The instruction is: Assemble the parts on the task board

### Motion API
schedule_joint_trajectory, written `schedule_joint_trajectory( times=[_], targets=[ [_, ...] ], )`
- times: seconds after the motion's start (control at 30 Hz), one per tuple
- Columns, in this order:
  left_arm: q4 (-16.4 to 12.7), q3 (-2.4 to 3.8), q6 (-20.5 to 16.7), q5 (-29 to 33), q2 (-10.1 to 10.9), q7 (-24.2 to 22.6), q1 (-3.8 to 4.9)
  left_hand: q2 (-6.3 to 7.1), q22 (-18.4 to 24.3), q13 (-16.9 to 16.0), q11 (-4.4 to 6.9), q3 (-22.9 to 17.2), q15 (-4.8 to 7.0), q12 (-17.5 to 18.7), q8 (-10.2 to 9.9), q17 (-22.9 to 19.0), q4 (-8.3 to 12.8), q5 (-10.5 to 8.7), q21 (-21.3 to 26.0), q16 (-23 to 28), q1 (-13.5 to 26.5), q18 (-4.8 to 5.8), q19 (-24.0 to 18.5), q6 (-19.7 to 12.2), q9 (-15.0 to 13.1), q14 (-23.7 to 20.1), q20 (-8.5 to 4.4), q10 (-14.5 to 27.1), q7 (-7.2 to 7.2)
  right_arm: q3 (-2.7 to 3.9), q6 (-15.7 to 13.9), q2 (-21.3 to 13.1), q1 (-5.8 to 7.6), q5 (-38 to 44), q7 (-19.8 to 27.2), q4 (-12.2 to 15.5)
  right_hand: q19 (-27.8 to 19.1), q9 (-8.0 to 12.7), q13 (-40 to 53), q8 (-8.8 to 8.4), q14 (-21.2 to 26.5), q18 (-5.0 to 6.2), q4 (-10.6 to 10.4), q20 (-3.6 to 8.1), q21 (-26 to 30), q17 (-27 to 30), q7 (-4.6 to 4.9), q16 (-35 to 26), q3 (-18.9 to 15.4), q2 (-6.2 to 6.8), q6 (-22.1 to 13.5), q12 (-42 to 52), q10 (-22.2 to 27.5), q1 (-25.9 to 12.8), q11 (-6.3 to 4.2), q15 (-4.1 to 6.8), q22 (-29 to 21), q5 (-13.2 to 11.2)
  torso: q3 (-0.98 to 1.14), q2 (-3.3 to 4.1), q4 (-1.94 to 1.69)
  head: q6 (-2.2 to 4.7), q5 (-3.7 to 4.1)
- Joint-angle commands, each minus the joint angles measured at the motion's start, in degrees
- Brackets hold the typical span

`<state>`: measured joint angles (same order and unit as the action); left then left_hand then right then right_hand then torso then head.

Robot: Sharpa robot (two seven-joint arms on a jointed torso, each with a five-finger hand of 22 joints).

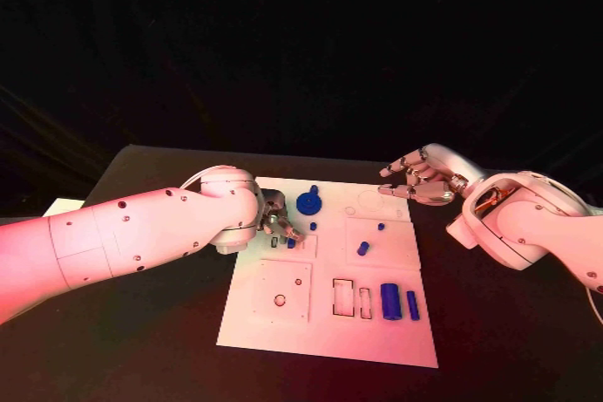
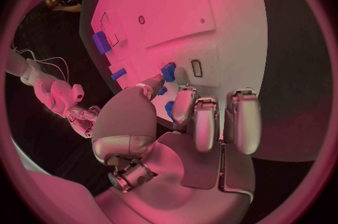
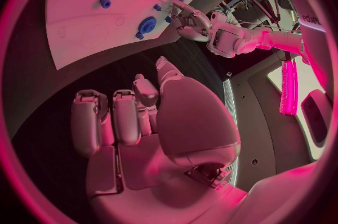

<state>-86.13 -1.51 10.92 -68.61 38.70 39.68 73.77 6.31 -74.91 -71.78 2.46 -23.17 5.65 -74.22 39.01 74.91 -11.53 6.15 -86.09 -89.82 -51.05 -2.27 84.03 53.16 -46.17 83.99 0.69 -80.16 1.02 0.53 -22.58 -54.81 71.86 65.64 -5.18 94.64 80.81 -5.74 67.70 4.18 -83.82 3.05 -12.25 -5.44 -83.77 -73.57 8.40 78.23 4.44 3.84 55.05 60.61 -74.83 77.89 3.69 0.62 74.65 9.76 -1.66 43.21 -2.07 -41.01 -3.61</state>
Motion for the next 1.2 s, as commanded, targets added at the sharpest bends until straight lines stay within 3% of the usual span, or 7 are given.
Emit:
schedule_joint_trajectory(
  times=[0.03, 0.53, 0.67, 0.8, 0.93, 1.07, 1.2],
  targets=[
    [0.23, -0.54, 2.57, 0.83, 0.01, 8.0, -0.67, 0.11, -9.58, 0.09, 0.38, 1.94, 0.41, 0.08, 0.19, 15.09, -0.63, -0.12, -0.28, -0.18, 0.7, 1.01, 4.0, 0.3, -0.15, 6.01, -0.42, -0.23, -0.09, 0.0, 0.73, -0.02, -0.03, 0.61, 0.01, 0.08, -0.51, -0.07, -0.13, 0.18, -2.65, 0.39, 0.02, -0.02, 0.32, 0.11, 0.15, -0.41, -0.4, -0.23, 0.41, -0.43, -0.09, -0.2, -0.21, 0.21, -0.19, 0.23, -0.01, 0.0, 0.0, -0.05, -0.04],
    [-0.38, -0.47, 1.06, 0.87, 0.65, 7.88, -0.67, -1.06, -9.62, 0.05, 0.57, 11.43, 0.56, 0.1, 0.18, 15.09, -4.54, -0.13, -0.21, -0.18, -0.01, 1.0, 4.01, 0.29, -0.75, 6.01, -0.61, -0.33, -0.27, -0.01, 0.85, -0.04, -0.04, 0.61, 0.07, -0.13, -0.63, -0.08, -0.23, 0.17, -2.61, 0.43, -0.06, -0.02, 0.41, 0.31, 0.15, -0.57, -0.51, -0.22, 0.42, -0.55, -0.02, -0.3, -0.21, 0.21, -0.39, 0.23, -0.03, 0.0, 0.03, 0.07, -0.12],
    [-1.55, 0.18, -0.15, 1.22, 1.42, 7.78, -0.67, -1.75, -9.48, -0.16, 0.61, 13.95, 0.6, -0.1, 0.18, 15.09, -5.07, -1.81, -0.08, -0.18, 0.43, 0.96, 3.97, 0.22, -0.91, 6.01, -0.65, -0.45, -0.26, -0.02, 0.91, 0.02, -0.04, 0.57, 0.1, -0.37, -0.63, -0.08, -0.23, 0.17, -2.61, 0.43, -0.06, -0.02, 0.41, 0.31, 0.15, -0.57, -0.51, -0.22, 0.42, -0.55, -0.02, -0.3, -0.21, 0.21, -0.39, 0.23, -0.07, -0.01, 0.01, 0.17, -0.06],
    [-2.93, 1.88, -0.54, 2.13, 2.7, 7.73, -0.3, -2.19, -9.02, 0.02, 0.53, 15.78, 0.58, 0.04, 0.06, 15.09, -5.13, -2.73, 0.25, -0.18, 0.73, 0.86, 3.81, -0.12, -0.99, 6.01, -0.65, -0.31, -0.19, -0.07, 0.98, 0.1, -0.05, 0.52, 0.09, -0.74, -0.63, -0.08, -0.23, 0.17, -2.61, 0.43, -0.06, -0.02, 0.41, 0.31, 0.15, -0.57, -0.51, -0.22, 0.42, -0.55, -0.02, -0.3, -0.21, 0.21, -0.39, 0.23, 0.02, -0.08, 0.0, 0.38, -0.05],
    [-3.14, 2.9, 1.11, 3.9, 3.88, 7.77, 1.46, -2.67, -6.85, 1.75, -0.03, 17.57, 0.18, 1.65, -0.94, 15.09, -4.98, -2.72, 1.84, -0.18, -1.07, 0.36, 2.99, -2.01, -0.78, 6.01, -0.39, 1.18, 0.46, -0.12, 1.0, 0.23, -0.11, 0.45, 0.12, -1.12, -0.63, -0.08, -0.23, 0.17, -2.61, 0.43, -0.06, -0.02, 0.41, 0.31, 0.15, -0.57, -0.51, -0.22, 0.42, -0.55, -0.02, -0.3, -0.21, 0.21, -0.39, 0.23, 0.06, 0.01, 0.02, 0.64, -0.09],
    [-2.42, 3.27, 2.95, 6.61, 4.81, 7.73, 3.77, -3.22, -5.86, 3.35, -0.8, 19.09, -0.46, 3.07, -2.53, 15.09, -5.05, -2.71, 2.65, -0.18, -3.72, 0.15, 2.59, -3.97, 0.09, 6.01, 0.17, 2.71, 1.4, -0.16, 0.99, 0.38, -0.17, 0.41, 0.13, -1.51, -0.63, -0.08, -0.23, 0.17, -2.61, 0.43, -0.06, -0.02, 0.41, 0.31, 0.15, -0.57, -0.51, -0.22, 0.42, -0.55, -0.02, -0.3, -0.21, 0.21, -0.39, 0.23, 0.1, -0.03, 0.0, 0.64, -0.1],
    [-0.59, 3.43, 4.31, 8.53, 4.95, 7.49, 5.9, -3.56, -5.8, 3.36, -1.09, 20.05, -0.72, 2.98, -3.22, 15.09, -5.04, -2.68, 2.74, -0.18, -4.62, 0.13, 2.58, -4.22, 0.73, 6.01, 0.43, 2.81, 1.69, -0.19, 0.95, 0.51, -0.21, 0.38, 0.13, -1.89, -0.63, -0.08, -0.23, 0.17, -2.61, 0.43, -0.06, -0.02, 0.41, 0.31, 0.15, -0.57, -0.51, -0.22, 0.42, -0.55, -0.02, -0.3, -0.21, 0.21, -0.39, 0.23, -0.03, -0.01, -0.07, 0.82, 0.01]
  ],
)
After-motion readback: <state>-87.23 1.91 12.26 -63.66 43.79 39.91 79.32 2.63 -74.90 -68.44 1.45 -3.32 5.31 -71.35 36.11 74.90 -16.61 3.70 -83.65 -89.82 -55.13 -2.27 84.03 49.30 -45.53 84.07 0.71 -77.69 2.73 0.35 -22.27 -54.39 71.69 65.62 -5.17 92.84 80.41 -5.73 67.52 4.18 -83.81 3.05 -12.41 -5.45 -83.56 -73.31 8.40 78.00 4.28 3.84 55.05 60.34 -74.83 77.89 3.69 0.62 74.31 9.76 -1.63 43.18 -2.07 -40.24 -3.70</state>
